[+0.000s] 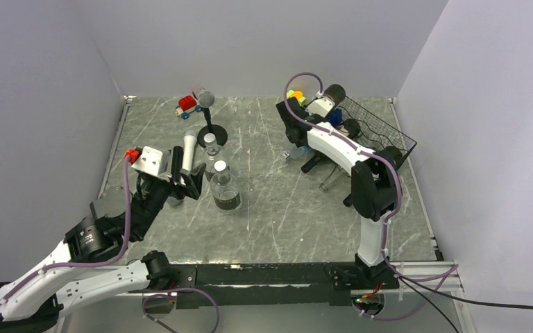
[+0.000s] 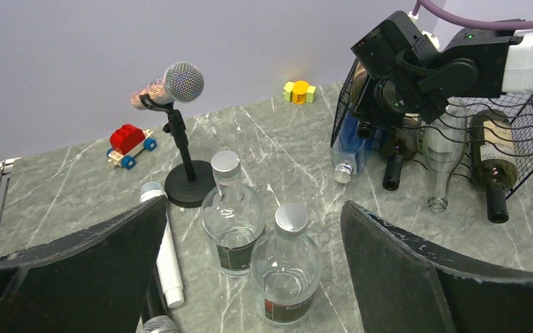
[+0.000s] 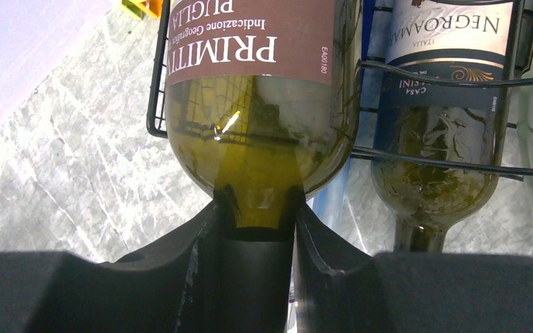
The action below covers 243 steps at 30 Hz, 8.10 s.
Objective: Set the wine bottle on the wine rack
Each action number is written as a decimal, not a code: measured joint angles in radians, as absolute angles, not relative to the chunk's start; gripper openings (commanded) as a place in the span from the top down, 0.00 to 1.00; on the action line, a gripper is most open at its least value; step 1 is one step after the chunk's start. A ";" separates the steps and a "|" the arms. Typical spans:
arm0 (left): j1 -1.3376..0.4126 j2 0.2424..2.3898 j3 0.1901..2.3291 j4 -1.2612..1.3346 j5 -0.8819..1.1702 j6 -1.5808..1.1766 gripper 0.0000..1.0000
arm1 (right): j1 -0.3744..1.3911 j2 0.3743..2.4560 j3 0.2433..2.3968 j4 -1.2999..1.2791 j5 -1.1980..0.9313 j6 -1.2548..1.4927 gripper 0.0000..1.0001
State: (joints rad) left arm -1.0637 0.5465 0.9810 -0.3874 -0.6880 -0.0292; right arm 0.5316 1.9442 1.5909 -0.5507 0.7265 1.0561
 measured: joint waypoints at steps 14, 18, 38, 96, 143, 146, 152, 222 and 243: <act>-1.064 0.511 0.981 -0.426 -0.688 -0.042 0.01 | 0.511 1.922 1.593 -0.515 0.631 1.049 0.00; -1.064 0.505 0.981 -0.432 -0.687 -0.046 0.01 | 0.512 1.866 1.592 -0.521 0.612 1.023 0.00; -1.064 0.564 0.981 -0.550 -0.797 -0.236 0.01 | 0.664 1.660 1.557 -0.241 -0.110 0.456 0.06; -1.064 0.455 0.830 -0.520 -0.781 -0.455 0.01 | 0.922 1.831 1.734 -0.688 -0.051 0.266 1.00; -1.064 0.545 0.395 -0.429 -0.622 -1.032 0.01 | 1.171 1.429 0.741 -0.192 0.047 0.466 1.00; -1.064 0.528 0.400 -0.459 -0.649 -1.038 0.01 | 1.196 1.468 0.769 -0.218 0.115 0.467 1.00; -1.064 0.478 0.409 -0.509 -0.707 -1.070 0.01 | 1.227 1.540 0.873 -0.293 0.204 0.469 0.84; -1.064 0.382 0.474 -0.664 -0.837 -1.100 0.01 | 1.244 1.752 0.984 -0.236 0.374 0.458 1.00; -1.064 0.381 0.474 -0.663 -0.837 -1.093 0.01 | 1.230 1.384 0.980 -0.546 0.428 0.464 1.00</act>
